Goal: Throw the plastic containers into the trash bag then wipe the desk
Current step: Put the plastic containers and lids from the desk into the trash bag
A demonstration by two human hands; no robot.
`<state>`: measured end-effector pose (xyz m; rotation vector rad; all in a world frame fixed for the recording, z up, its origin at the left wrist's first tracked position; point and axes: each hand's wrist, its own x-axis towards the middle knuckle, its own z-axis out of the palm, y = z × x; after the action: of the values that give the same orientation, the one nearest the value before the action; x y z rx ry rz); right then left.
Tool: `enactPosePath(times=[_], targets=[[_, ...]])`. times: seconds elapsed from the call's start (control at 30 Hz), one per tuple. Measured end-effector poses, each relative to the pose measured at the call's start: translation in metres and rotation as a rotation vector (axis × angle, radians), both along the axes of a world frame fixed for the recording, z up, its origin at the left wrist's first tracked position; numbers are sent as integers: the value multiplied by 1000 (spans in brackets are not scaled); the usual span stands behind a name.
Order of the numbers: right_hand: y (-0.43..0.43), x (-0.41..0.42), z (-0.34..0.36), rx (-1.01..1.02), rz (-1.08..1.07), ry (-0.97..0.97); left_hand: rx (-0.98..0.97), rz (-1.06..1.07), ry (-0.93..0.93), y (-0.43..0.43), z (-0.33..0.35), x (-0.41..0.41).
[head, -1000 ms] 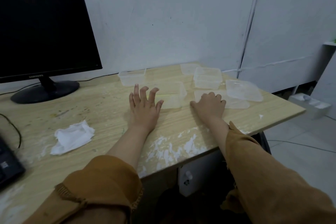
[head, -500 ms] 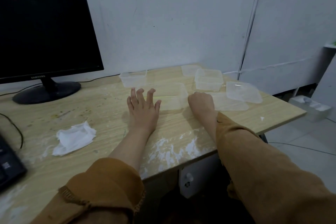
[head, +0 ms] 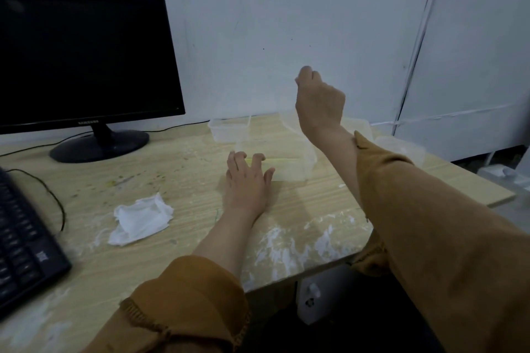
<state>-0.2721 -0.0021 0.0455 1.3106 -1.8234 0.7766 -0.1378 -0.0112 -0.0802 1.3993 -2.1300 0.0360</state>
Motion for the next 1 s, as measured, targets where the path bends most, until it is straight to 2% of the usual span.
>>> enactPosePath(times=[0.13, 0.33, 0.4, 0.53, 0.67, 0.77, 0.9, 1.0], targets=[[-6, 16, -5, -159, 130, -254, -5, -2, 1, 0, 0, 0], [-15, 19, -15, -162, 267, -943, -3, 11, -5, -3, -3, 1], [-15, 16, -18, -183, 288, -1072, 0, 27, -28, -3, -3, 1], [-19, 13, -23, -203, 375, -1022, -120, 28, -80, -8, 3, 9], [-31, 11, -26, -219, 378, -733, -242, -11, -49, -22, 14, 25], [-46, 10, -25, -264, 340, -583, -226, 12, 47, -39, 30, 25], [-62, 8, -21, -309, 347, -595, -168, 25, 176, -64, 51, 11], [-69, 4, -18, -278, 399, -751, 70, 99, 486, -79, 67, 0]])
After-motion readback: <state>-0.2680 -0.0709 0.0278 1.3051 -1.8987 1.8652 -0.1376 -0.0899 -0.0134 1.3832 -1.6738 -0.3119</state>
